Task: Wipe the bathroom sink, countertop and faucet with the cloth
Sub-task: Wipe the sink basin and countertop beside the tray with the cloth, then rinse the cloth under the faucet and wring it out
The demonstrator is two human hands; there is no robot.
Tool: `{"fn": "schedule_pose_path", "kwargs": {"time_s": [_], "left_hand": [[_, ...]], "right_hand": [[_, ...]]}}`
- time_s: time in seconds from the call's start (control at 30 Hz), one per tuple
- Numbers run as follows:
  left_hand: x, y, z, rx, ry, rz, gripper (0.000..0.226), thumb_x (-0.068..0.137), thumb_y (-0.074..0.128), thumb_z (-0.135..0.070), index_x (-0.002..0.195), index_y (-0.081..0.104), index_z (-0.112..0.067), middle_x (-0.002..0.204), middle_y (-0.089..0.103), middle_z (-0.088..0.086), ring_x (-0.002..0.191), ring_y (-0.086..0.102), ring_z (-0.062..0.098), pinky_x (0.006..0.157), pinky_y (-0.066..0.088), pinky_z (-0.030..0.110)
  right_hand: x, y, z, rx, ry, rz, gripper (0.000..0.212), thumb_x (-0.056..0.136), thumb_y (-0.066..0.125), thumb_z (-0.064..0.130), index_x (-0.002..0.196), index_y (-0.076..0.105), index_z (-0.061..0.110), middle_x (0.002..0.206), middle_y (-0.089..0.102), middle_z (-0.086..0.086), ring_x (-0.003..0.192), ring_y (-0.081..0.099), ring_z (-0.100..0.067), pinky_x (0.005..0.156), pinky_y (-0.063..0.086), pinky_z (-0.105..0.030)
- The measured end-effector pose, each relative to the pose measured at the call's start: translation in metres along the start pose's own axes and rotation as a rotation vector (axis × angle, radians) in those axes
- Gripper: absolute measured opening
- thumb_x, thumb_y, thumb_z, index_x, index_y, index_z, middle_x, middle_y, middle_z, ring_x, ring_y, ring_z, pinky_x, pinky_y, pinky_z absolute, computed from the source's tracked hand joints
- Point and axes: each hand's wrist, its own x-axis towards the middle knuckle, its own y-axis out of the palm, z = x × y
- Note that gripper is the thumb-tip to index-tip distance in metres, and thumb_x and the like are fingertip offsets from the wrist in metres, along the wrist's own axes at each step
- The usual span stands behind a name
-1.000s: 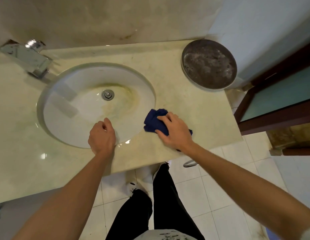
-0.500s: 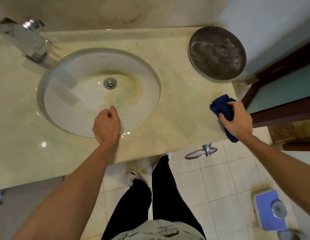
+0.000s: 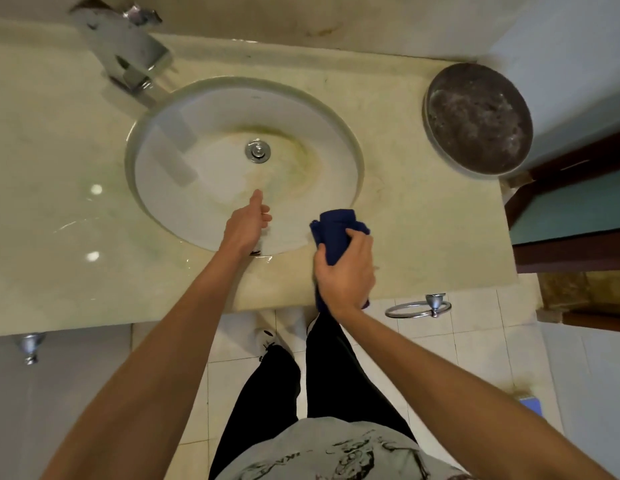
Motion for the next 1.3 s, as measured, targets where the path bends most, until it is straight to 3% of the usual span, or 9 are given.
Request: {"fn": "schedule_pose_path", "kwargs": {"time_s": [0.2, 0.37, 0.47, 0.57, 0.67, 0.83, 0.93, 1.07, 1.3], "left_hand": [[0.0, -0.032, -0.007, 0.407, 0.03, 0.171, 0.074, 0.101, 0.028, -0.072, 0.123, 0.069, -0.014, 0.126, 0.067, 0.008, 0.119, 0.061, 0.029, 0.111, 0.043, 0.044], [0.0, -0.078, -0.031, 0.13, 0.246, 0.021, 0.04, 0.081, 0.077, -0.052, 0.089, 0.065, -0.015, 0.086, 0.065, 0.004, 0.078, 0.06, 0.016, 0.082, 0.052, 0.035], [-0.012, -0.103, -0.056, 0.021, 0.277, -0.095, 0.022, 0.084, 0.082, -0.035, 0.084, 0.068, -0.018, 0.091, 0.072, 0.007, 0.084, 0.069, 0.019, 0.083, 0.057, 0.037], [-0.02, -0.107, -0.07, -0.086, 0.325, -0.085, 0.038, 0.079, 0.087, -0.033, 0.106, 0.075, -0.01, 0.099, 0.078, 0.005, 0.091, 0.075, 0.016, 0.082, 0.061, 0.034], [-0.028, -0.084, -0.074, -0.162, 0.33, -0.079, 0.04, 0.079, 0.088, -0.015, 0.115, 0.074, -0.006, 0.1, 0.079, 0.004, 0.088, 0.076, 0.011, 0.075, 0.058, 0.023], [-0.02, -0.039, -0.077, -0.227, 0.294, -0.142, 0.034, 0.074, 0.09, -0.01, 0.103, 0.074, -0.016, 0.096, 0.079, -0.001, 0.088, 0.075, 0.012, 0.078, 0.06, 0.027], [-0.005, -0.026, -0.082, -0.297, 0.248, -0.2, 0.034, 0.076, 0.087, -0.009, 0.107, 0.073, -0.01, 0.097, 0.078, -0.001, 0.089, 0.074, 0.014, 0.073, 0.056, 0.025], [0.019, -0.029, -0.092, -0.391, 0.182, -0.292, 0.037, 0.084, 0.077, -0.004, 0.118, 0.065, 0.002, 0.1, 0.073, 0.004, 0.09, 0.071, 0.013, 0.074, 0.054, 0.024], [0.063, -0.059, -0.102, -0.491, 0.189, -0.418, 0.041, 0.084, 0.075, -0.002, 0.122, 0.065, -0.015, 0.116, 0.073, 0.002, 0.108, 0.069, 0.019, 0.093, 0.056, 0.035]], "right_hand": [[-0.044, 0.057, 0.083, 0.144, -0.053, 0.07, 0.049, 0.083, 0.066, 0.039, 0.126, 0.051, 0.022, 0.118, 0.055, 0.006, 0.097, 0.062, -0.02, 0.074, 0.054, -0.04], [-0.03, 0.092, 0.162, 0.365, 0.003, 0.264, 0.038, 0.079, 0.068, 0.017, 0.11, 0.046, 0.018, 0.108, 0.055, 0.0, 0.088, 0.064, -0.03, 0.074, 0.054, -0.05], [-0.013, 0.083, 0.182, 0.51, -0.163, 0.355, 0.034, 0.082, 0.073, 0.021, 0.107, 0.052, 0.016, 0.105, 0.051, 0.003, 0.082, 0.061, -0.019, 0.073, 0.055, -0.043], [0.016, 0.054, 0.173, 0.626, -0.302, 0.428, 0.034, 0.082, 0.078, 0.023, 0.11, 0.061, 0.015, 0.097, 0.051, 0.004, 0.071, 0.051, -0.009, 0.07, 0.051, -0.028], [0.048, 0.029, 0.148, 0.668, -0.352, 0.402, 0.036, 0.077, 0.078, 0.019, 0.11, 0.063, 0.019, 0.102, 0.059, 0.003, 0.076, 0.056, -0.012, 0.075, 0.054, -0.032], [0.104, 0.005, 0.111, 0.582, -0.291, 0.565, 0.061, 0.081, 0.084, 0.024, 0.131, 0.049, 0.033, 0.128, 0.053, 0.008, 0.103, 0.056, -0.001, 0.083, 0.045, -0.01], [0.138, 0.006, 0.111, 0.559, -0.269, 0.578, 0.049, 0.088, 0.075, 0.016, 0.133, 0.057, 0.026, 0.121, 0.06, 0.009, 0.102, 0.058, 0.001, 0.088, 0.049, -0.021], [0.188, 0.023, 0.156, 0.535, -0.266, 0.521, 0.032, 0.096, 0.065, 0.02, 0.127, 0.069, 0.018, 0.108, 0.071, 0.007, 0.096, 0.067, -0.008, 0.092, 0.057, -0.034], [0.239, 0.067, 0.289, 0.483, -0.61, 0.544, 0.034, 0.099, 0.064, 0.031, 0.129, 0.07, 0.015, 0.111, 0.076, 0.001, 0.092, 0.07, -0.011, 0.092, 0.057, -0.033]]}}
